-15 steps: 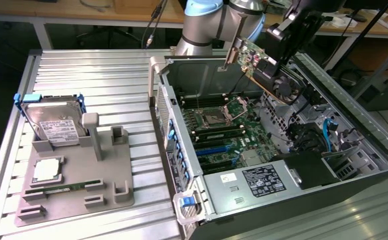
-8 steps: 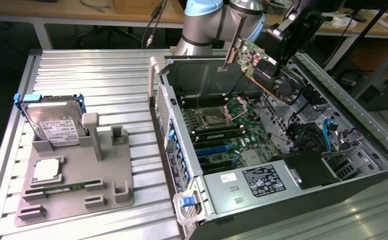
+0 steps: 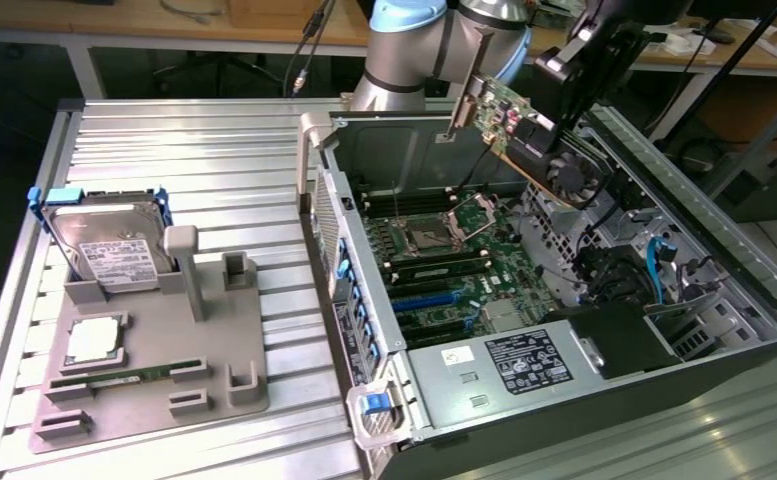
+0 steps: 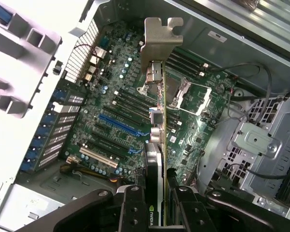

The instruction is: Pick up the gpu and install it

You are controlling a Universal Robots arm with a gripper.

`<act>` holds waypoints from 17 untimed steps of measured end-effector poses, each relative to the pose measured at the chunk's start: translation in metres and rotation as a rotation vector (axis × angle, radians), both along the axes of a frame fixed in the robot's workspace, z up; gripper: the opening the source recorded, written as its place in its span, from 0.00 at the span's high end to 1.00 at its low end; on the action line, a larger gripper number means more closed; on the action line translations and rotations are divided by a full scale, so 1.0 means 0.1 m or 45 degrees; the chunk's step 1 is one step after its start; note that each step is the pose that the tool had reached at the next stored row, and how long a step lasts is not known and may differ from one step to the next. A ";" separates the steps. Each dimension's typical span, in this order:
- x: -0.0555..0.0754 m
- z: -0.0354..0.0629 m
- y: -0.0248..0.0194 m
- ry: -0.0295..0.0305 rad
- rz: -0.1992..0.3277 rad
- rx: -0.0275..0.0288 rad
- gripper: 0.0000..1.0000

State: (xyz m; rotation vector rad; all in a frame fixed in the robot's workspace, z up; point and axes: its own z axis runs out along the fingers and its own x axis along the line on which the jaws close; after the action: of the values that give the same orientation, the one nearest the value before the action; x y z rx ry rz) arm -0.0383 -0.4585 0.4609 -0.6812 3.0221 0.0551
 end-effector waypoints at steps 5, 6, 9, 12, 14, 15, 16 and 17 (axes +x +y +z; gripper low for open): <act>0.00 0.000 0.001 0.0000 0.006 0.0000 0.73; 0.00 0.000 0.001 0.0000 0.007 0.0000 0.73; 0.00 0.000 0.001 0.0000 0.011 0.0000 0.73; 0.00 0.000 0.001 0.0000 0.014 0.0000 0.73; 0.00 0.000 0.001 0.0000 0.018 -0.0001 0.73; 0.00 0.000 0.001 0.0001 0.020 -0.0001 0.73; 0.00 0.000 0.001 0.0001 0.023 -0.0001 0.73; 0.00 0.000 0.001 0.0001 0.026 -0.0001 0.73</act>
State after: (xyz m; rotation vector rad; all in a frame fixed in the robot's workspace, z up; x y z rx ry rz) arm -0.0383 -0.4584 0.4610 -0.7122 3.0153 0.0557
